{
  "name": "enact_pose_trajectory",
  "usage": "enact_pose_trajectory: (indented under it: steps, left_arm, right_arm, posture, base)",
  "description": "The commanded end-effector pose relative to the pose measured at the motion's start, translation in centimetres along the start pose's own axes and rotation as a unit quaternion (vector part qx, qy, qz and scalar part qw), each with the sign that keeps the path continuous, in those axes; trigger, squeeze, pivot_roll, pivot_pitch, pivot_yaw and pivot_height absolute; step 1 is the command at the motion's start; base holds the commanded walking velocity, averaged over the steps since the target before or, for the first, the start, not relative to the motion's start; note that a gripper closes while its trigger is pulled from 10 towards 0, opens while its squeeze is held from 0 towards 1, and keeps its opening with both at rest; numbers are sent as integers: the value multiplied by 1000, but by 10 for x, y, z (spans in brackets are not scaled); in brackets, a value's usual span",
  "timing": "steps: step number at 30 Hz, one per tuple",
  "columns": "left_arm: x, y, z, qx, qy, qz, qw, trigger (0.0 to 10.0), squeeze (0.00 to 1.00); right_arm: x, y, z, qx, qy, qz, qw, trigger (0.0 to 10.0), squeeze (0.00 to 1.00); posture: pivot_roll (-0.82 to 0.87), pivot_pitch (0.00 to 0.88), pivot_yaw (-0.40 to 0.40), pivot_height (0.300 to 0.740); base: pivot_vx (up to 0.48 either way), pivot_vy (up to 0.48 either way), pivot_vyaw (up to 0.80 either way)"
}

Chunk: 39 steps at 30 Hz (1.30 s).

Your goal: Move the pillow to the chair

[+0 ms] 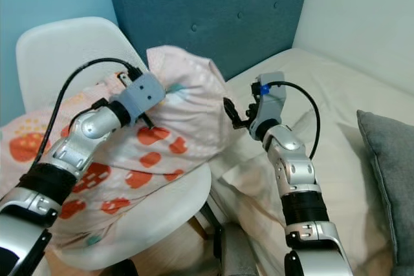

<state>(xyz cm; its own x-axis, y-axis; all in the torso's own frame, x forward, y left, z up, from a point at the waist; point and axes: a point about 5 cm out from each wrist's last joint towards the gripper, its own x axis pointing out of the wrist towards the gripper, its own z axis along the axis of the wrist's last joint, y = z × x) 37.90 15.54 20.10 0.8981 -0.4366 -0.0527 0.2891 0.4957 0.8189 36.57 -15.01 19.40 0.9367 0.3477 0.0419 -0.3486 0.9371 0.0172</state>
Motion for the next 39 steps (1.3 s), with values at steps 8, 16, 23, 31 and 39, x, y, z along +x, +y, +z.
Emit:
enact_pose_trajectory:
  steps: [8,16,23,31,39]
  left_arm:
    - [-10,-8,-31,58,78,-5,995,10000,0]
    - [-4,20,-34,105,129,63,984,10000,843]
    - [-9,14,-51,117,172,26,978,10000,1000]
    - [-22,32,-51,52,160,46,985,10000,1000]
    - [-45,59,-10,-310,-32,189,931,10000,0]
  right_arm:
    - [0,-4,-1,-5,4,-12,1000,10000,0]
    - [1,-4,0,-5,2,-13,1000,10000,0]
    - [2,-5,2,-6,1,-14,1000,10000,0]
    - [1,-9,0,-8,2,-21,1000,10000,0]
    - [2,-5,-3,17,-4,1,1000,10000,0]
  posture:
    - [-153,52,-30,585]
    - [-149,50,-35,585]
    - [-154,47,-34,585]
    - [-150,36,-30,585]
    - [-123,6,-37,589]
  base:
    - [0,0,0]
    - [0,0,0]
    - [0,0,0]
    - [0,0,0]
    - [0,0,0]
